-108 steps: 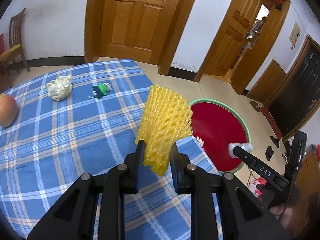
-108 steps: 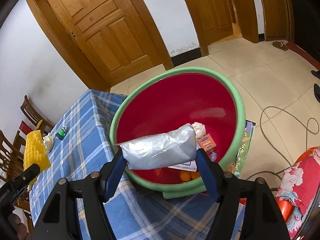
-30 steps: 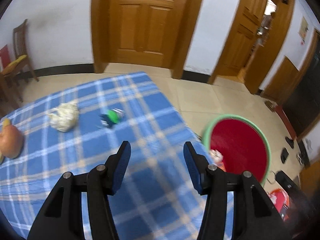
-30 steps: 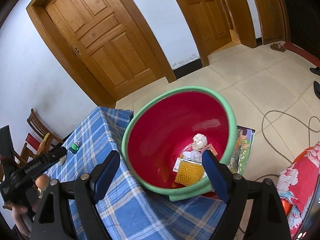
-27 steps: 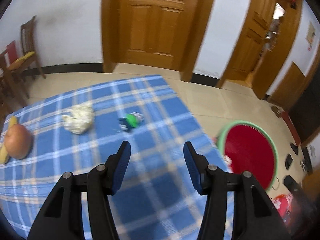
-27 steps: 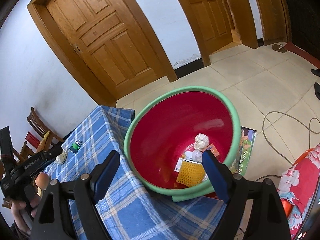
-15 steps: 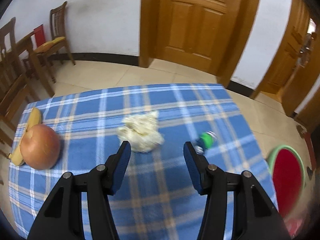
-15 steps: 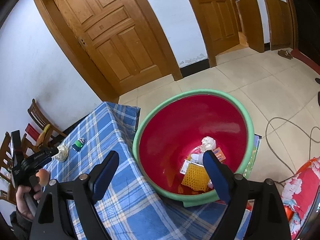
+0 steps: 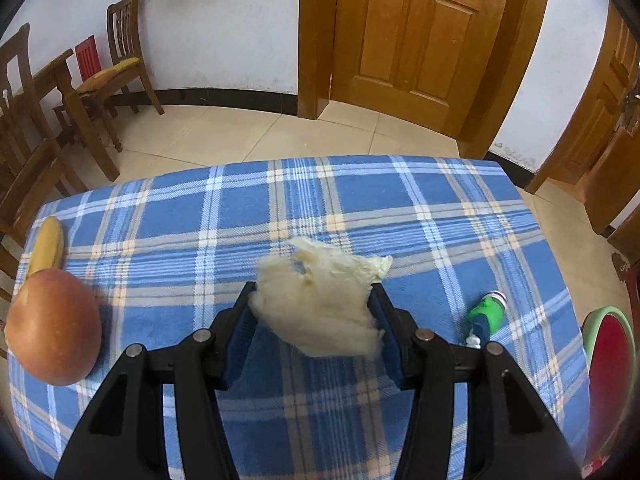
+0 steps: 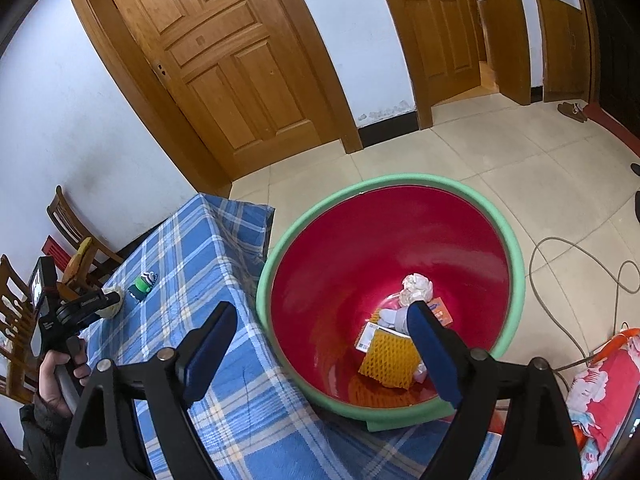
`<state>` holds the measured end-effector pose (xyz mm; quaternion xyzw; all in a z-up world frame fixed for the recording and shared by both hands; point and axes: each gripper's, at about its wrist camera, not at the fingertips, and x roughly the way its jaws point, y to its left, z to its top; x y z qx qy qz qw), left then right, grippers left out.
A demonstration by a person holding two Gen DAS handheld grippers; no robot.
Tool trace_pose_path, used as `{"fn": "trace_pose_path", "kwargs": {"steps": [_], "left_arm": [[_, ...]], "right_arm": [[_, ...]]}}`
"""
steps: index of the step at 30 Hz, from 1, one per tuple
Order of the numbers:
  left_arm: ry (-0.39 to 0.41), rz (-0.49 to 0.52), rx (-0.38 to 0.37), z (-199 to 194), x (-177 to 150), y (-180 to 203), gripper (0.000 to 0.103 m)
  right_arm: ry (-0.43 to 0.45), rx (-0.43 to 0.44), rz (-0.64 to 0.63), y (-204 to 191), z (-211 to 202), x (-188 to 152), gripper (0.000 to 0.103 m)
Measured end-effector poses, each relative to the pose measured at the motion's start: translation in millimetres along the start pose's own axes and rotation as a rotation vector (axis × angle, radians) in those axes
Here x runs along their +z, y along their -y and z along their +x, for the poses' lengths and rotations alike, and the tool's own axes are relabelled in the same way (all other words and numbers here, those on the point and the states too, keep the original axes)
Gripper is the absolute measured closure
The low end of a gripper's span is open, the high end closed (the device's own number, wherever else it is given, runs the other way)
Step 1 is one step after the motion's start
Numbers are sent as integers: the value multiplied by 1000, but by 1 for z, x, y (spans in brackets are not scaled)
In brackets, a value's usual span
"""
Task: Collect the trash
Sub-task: 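Grasp the crumpled cream tissue with the left tool and lift it, then grasp the small green toy with the right tool while the left tool holds the tissue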
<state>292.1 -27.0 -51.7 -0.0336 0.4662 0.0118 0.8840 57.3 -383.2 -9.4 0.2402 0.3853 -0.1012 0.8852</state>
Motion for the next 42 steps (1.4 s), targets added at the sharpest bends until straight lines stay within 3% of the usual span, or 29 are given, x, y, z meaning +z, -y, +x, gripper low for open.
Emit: {"fn": "trace_pose_path", "kwargs": {"steps": [1, 8, 12, 19, 27, 38, 42], "left_arm": [[-3, 1, -4, 2, -1, 0, 57], [16, -13, -66, -15, -8, -5, 70], [42, -13, -87, -35, -20, -8, 71], [104, -111, -168, -72, -41, -31, 71], [149, -142, -72, -88, -59, -49, 71], [160, -194, -72, -83, -69, -72, 71], [172, -216, -71, -86, -69, -79, 71]], "right_arm": [[-3, 3, 0, -1, 1, 0, 14], [-2, 20, -37, -14, 1, 1, 14], [5, 43, -77, -30, 0, 3, 14], [0, 98, -180, -79, 4, 4, 14], [-24, 149, -310, -143, 30, 0, 14], [-82, 177, -439, -212, 89, -16, 15], [-94, 184, -466, -232, 107, -19, 22]]}}
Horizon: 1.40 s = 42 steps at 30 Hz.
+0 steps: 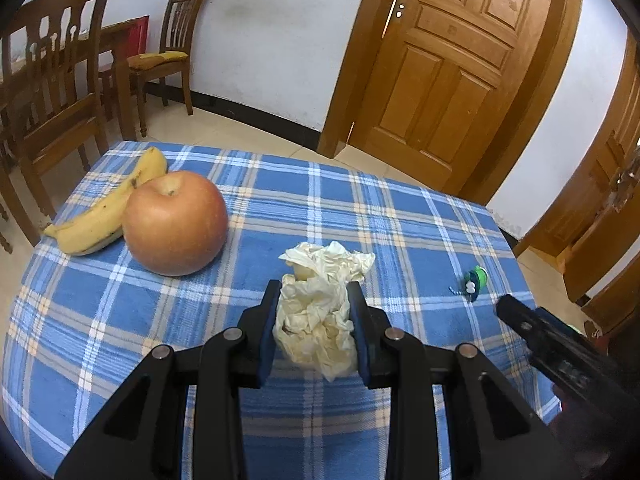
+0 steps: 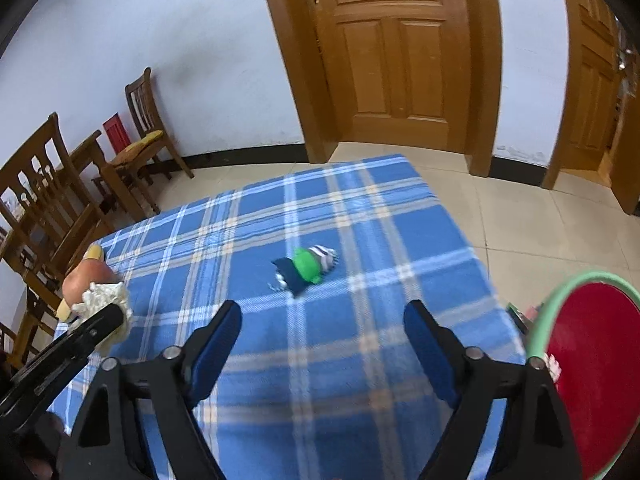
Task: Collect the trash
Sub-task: 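Grasp the small green toy with the right tool while the left tool holds the tissue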
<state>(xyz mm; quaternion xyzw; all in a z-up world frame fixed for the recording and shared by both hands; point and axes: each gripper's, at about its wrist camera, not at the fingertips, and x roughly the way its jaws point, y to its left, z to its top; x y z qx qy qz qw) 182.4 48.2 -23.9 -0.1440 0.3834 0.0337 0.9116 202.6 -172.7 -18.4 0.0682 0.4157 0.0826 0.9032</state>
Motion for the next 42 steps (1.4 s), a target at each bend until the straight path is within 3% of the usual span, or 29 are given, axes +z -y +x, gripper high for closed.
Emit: {"fn": "trace_pose_path", "kwargs": {"steps": [11, 16, 18, 25, 26, 33, 42], "left_arm": [[-24, -27, 3, 9, -2, -4, 71], [-32, -24, -3, 9, -3, -2, 71], [-32, -24, -6, 9, -2, -2, 71], [-52, -10, -22, 13, -6, 6, 71], [-53, -6, -25, 13, -7, 7, 71], [-68, 6, -55, 14, -8, 13, 71], [-62, 41, -56, 14, -9, 24, 71]], "right_arm": [[-20, -28, -26, -20, 34, 11, 37], [-46, -61, -31, -23, 46, 11, 53], [-40, -72, -28, -21, 48, 10, 66], [-37, -58, -2, -12, 44, 8, 71], [-41, -53, 2, -11, 41, 7, 83], [-14, -55, 28, 2, 16, -4, 82], [56, 10, 104, 18, -44, -27, 82]]}}
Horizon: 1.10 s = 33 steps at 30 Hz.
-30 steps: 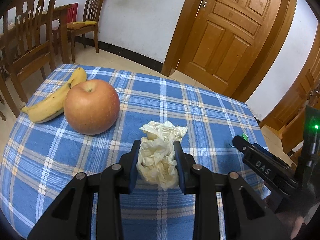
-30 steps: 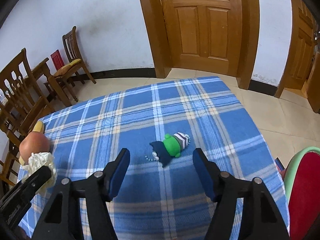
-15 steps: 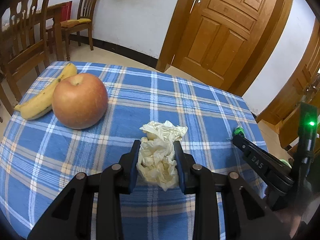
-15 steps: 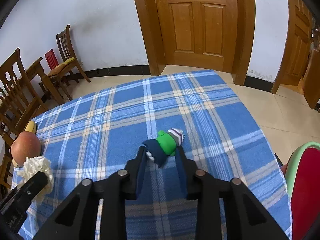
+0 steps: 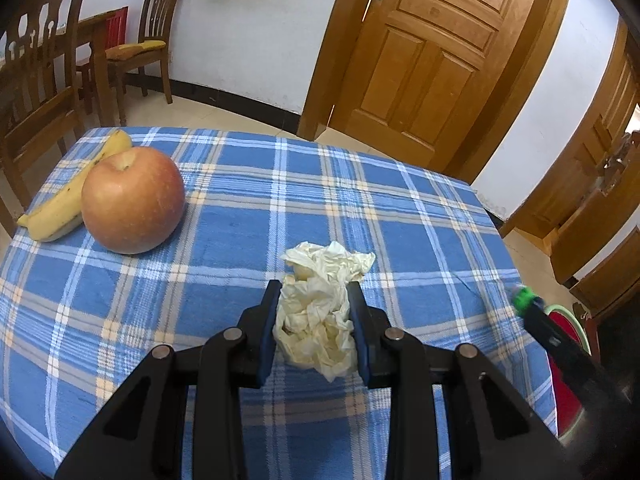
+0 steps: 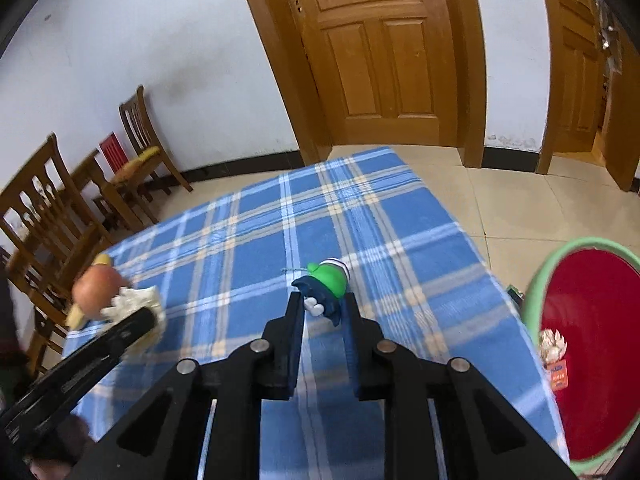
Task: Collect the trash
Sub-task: 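Grasp the small green toy with the right tool while the left tool holds the tissue, then carry both items over the red bucket and open both tools to drop them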
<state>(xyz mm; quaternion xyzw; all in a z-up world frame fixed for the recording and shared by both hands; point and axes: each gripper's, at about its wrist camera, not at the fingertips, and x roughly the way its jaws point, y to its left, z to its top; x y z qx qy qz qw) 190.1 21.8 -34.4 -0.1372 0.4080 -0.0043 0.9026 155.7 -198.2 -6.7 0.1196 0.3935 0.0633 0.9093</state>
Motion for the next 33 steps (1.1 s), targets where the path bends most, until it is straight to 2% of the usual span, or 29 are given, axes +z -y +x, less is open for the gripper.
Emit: {"fn": "trace_pose_path", "kwargs": {"steps": [9, 15, 25, 33], "left_arm": [[19, 75, 35, 0, -5, 19, 71], [25, 118, 27, -5, -5, 35, 71], [21, 190, -50, -29, -15, 76, 71], [-6, 243, -158, -48, -31, 117, 71]], "right_arm": [[38, 11, 100, 40, -49, -29, 82], [65, -10, 176, 73, -78, -49, 82], [117, -50, 268, 120, -113, -63, 82], [156, -57, 326, 148, -133, -72, 82]]}}
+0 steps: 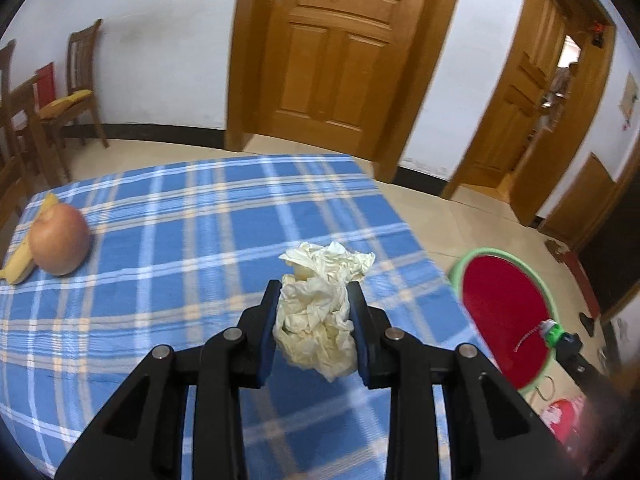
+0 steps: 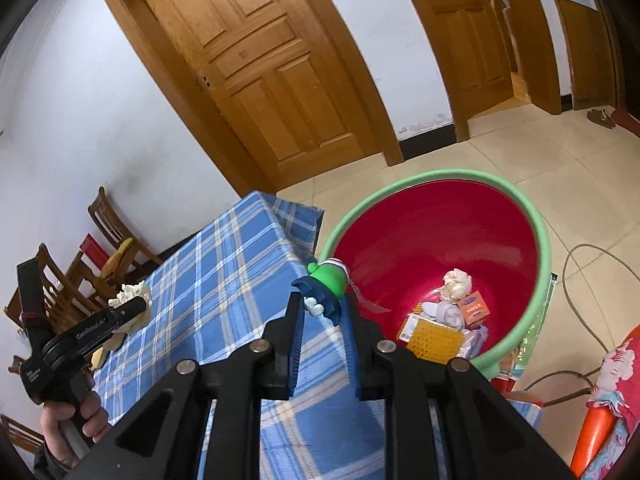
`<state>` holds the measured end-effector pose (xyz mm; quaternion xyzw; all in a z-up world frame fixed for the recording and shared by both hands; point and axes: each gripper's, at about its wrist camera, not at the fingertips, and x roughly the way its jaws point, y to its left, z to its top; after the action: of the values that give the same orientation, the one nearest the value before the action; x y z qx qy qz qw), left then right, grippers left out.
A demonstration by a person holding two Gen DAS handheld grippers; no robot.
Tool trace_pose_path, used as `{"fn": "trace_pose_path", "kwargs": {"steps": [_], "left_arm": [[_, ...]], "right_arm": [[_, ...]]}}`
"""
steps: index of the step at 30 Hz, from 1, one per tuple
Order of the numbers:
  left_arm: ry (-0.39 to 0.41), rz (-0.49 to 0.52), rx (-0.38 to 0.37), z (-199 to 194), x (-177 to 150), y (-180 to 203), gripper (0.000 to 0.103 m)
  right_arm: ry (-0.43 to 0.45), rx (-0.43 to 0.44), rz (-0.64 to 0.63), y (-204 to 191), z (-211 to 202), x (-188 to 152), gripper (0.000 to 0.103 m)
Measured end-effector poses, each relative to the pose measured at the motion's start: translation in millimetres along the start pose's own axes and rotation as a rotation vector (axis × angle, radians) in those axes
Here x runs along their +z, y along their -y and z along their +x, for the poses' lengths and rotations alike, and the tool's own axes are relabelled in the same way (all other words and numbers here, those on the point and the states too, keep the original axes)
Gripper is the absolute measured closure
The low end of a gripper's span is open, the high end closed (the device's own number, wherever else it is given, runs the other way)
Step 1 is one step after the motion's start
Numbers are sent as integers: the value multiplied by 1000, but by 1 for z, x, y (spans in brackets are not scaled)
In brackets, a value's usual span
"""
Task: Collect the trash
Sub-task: 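Carry both items over the red bucket and open both tools to drop them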
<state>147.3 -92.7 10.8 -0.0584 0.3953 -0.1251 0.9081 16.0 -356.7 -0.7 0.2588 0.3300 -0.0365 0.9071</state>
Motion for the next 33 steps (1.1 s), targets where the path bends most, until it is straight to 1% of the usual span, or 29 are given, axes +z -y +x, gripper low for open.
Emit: {"fn": "trace_pose_path", "kwargs": {"steps": [3, 9, 12, 15, 18, 24, 28, 33], "left_arm": [[-18, 23, -52, -1, -2, 21, 71], [-55, 85, -119, 2, -9, 62, 71], [-80, 112, -160, 7, -12, 83, 71], [-98, 145, -185, 13, -15, 102, 71], [-115, 179, -197, 19, -20, 119, 71], [-168, 238, -218, 39, -35, 150, 71], [-196, 259, -230, 51, -43, 165, 71], [-209, 287, -234, 65, -45, 176, 71]], "right_arm": [[12, -4, 22, 12, -5, 2, 82], [32, -28, 66, 38, -12, 5, 82], [28, -41, 89, 48, -13, 6, 82], [29, -53, 109, 60, -14, 7, 82], [26, -65, 126, 70, -12, 7, 82], [-8, -83, 176, 90, -3, 5, 82], [-21, -91, 186, 99, 0, 3, 82], [-30, -102, 195, 108, 4, 3, 82]]}}
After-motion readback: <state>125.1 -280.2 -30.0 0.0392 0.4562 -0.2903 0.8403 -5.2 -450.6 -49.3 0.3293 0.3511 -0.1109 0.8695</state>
